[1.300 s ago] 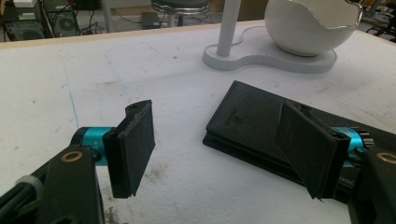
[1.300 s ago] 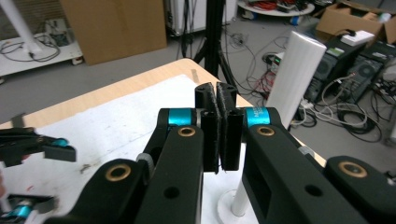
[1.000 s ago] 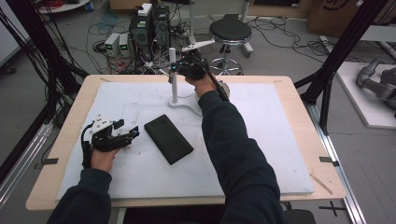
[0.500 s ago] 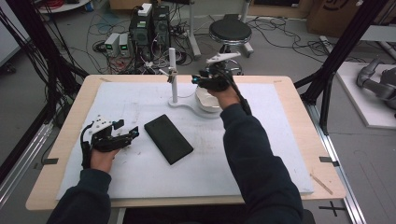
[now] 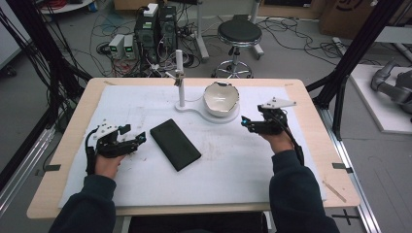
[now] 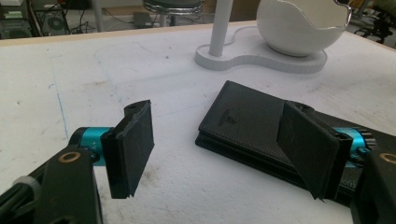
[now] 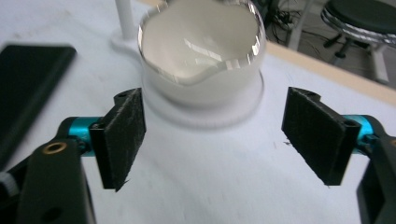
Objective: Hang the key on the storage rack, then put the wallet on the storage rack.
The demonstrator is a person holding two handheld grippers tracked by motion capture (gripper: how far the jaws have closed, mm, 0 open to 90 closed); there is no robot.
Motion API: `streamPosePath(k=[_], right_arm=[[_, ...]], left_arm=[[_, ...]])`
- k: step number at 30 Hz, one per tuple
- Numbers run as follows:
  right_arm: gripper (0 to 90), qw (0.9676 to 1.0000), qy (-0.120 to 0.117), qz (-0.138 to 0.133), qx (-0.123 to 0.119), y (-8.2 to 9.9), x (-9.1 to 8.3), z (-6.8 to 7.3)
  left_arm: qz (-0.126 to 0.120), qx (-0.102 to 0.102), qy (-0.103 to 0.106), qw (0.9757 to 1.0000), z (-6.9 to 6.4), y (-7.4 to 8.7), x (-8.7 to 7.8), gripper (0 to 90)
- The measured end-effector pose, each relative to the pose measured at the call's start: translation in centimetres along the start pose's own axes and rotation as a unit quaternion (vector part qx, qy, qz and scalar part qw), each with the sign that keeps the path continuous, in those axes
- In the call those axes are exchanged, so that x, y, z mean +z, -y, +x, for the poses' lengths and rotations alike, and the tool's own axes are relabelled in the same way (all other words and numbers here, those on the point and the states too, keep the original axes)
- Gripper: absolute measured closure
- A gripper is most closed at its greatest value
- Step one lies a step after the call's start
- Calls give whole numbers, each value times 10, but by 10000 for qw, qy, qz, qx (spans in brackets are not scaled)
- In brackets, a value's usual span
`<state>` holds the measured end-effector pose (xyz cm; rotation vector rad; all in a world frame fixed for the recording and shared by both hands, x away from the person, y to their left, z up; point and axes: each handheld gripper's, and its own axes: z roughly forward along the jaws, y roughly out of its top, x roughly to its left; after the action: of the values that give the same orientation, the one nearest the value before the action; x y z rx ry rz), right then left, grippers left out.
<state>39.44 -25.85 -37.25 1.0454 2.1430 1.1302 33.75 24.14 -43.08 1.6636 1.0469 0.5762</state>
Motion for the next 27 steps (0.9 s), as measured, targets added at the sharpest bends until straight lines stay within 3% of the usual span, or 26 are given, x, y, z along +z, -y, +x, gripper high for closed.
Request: streamPosePath(k=[5, 15, 27], right_arm=[[217, 9999, 1, 148, 52, 25, -6, -3], [217, 9999, -157, 15, 4, 30, -16, 3], [217, 9990, -283, -18, 352, 54, -18, 2]], left_arm=[[19, 22, 2, 10000, -1, 0, 0, 270], [28, 74, -45, 10000, -1, 0, -1, 271], [221, 100, 40, 9997, -5, 2, 6, 270]])
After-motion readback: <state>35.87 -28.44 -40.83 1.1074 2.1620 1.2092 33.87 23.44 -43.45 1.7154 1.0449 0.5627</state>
